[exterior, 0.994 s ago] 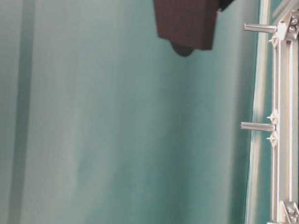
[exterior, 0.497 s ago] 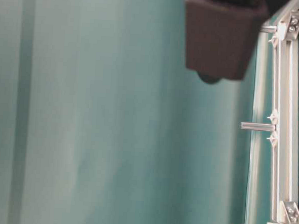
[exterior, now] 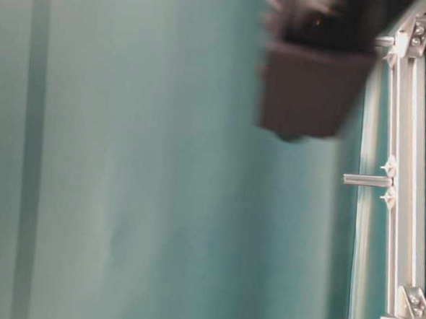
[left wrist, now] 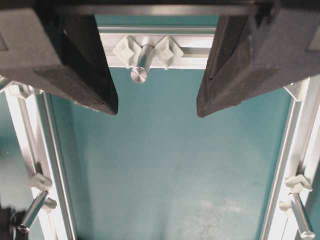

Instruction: Move the cable alternately left and right between 8 pins so it hooks onto each one.

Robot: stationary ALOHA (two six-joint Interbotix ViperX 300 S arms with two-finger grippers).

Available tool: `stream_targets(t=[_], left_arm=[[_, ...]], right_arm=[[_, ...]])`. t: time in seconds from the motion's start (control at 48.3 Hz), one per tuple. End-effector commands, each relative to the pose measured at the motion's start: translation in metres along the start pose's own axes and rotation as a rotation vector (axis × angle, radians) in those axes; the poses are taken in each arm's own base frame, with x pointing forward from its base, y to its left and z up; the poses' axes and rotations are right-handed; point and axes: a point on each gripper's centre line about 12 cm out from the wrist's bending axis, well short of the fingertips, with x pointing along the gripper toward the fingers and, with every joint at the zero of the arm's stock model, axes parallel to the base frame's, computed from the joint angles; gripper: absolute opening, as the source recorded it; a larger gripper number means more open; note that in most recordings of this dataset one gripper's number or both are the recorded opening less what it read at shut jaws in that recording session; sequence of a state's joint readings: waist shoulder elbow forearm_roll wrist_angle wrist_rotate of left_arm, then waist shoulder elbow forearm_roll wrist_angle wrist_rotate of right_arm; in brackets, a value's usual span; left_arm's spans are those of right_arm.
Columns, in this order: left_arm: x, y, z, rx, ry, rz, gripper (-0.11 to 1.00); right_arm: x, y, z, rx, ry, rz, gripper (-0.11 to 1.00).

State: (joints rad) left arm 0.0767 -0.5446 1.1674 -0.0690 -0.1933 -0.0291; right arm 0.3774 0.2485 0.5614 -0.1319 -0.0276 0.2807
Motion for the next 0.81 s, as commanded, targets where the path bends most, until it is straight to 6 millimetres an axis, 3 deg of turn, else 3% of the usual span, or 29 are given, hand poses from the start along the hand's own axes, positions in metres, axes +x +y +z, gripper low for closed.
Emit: stream_targets(t=[0.0, 0.228, 0.414, 0.6, 0.787], left_arm=[[0.000, -0.002, 0.005, 0.007, -0.018, -0.008, 0.66], [0.000, -0.003, 0.006, 0.009, -0.021, -0.012, 0.66], [0.000, -0.004, 0.005, 0.009, -0.017, -0.013, 0.66], [-0.001, -0.003, 0.002, 0.011, -0.010, -0.013, 0.66], [-0.001, -0.005, -0.001, 0.017, 0.000, -0.019, 0.66]], right_arm=[[-0.029, 0.004, 0.024, -0.004, -0.077, 0.011, 0.15], [-0.072, 0.003, 0.028, -0.001, -0.126, 0.012, 0.15], [-0.100, -0.015, 0.018, 0.029, -0.099, -0.034, 0.15], [-0.113, -0.066, 0.004, 0.128, -0.057, -0.148, 0.15], [-0.117, -0.122, 0.011, 0.242, -0.058, -0.265, 0.15]])
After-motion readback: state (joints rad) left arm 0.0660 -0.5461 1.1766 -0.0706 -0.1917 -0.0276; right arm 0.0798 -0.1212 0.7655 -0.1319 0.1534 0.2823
